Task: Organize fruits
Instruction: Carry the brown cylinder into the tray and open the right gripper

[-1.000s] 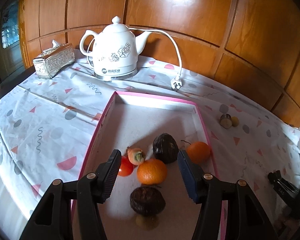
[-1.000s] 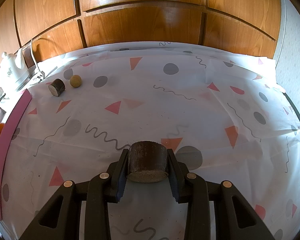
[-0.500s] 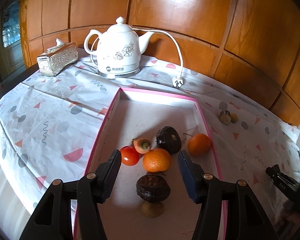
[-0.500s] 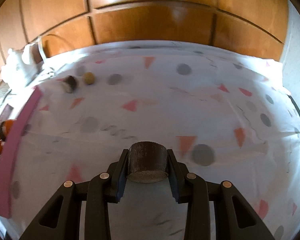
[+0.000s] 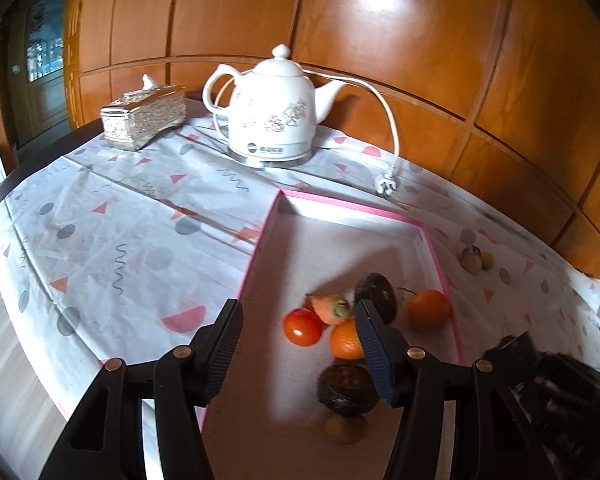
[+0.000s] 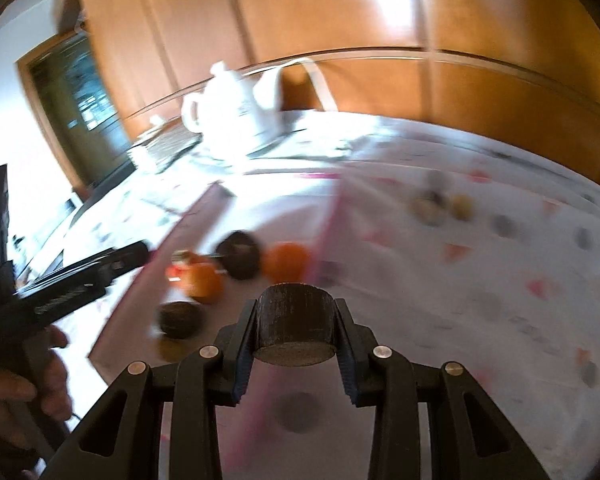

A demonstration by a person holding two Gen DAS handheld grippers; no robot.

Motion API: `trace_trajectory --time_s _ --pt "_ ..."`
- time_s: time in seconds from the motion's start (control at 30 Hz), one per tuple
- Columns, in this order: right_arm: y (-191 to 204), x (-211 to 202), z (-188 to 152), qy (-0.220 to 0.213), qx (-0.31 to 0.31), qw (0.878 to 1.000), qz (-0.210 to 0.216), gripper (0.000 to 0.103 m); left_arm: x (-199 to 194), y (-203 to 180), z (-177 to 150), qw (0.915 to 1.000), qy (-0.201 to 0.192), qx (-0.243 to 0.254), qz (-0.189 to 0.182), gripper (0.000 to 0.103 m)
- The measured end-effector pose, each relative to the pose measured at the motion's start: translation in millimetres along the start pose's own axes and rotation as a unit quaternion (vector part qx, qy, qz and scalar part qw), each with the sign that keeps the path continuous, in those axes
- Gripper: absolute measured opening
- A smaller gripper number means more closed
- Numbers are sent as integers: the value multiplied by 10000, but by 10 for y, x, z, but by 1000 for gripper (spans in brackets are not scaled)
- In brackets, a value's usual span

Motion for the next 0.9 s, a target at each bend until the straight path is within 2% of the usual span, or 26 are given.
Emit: trace_trajectory --time_s 0.17,0.3,0.4,0.7,0.9 --pt "321 257 134 156 -347 9987 335 36 10 73 8 10000 1 -46 80 59" --pt "375 415 126 335 -407 9981 331 38 27 52 -22 10000 41 4 59 59" --pt "313 392 88 322 -304 9986 300 44 28 -6 -44 9999 37 87 33 59" --pt "-82 111 -32 -43 280 9996 50 44 19 -277 -112 9988 101 466 -127 59" --pt "-397 32 -141 -31 579 9980 -260 44 28 -484 -206 9965 206 766 -248 59"
Point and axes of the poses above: each gripper's, at about its wrist camera, not at the fingertips, and x roughly the way its jaws point, y to its left, z to its top, the point moved 1 cm from there along x, roughly the way its jaws point, and after that the axes turned 14 degrees about -x, right-handed, at the moved point
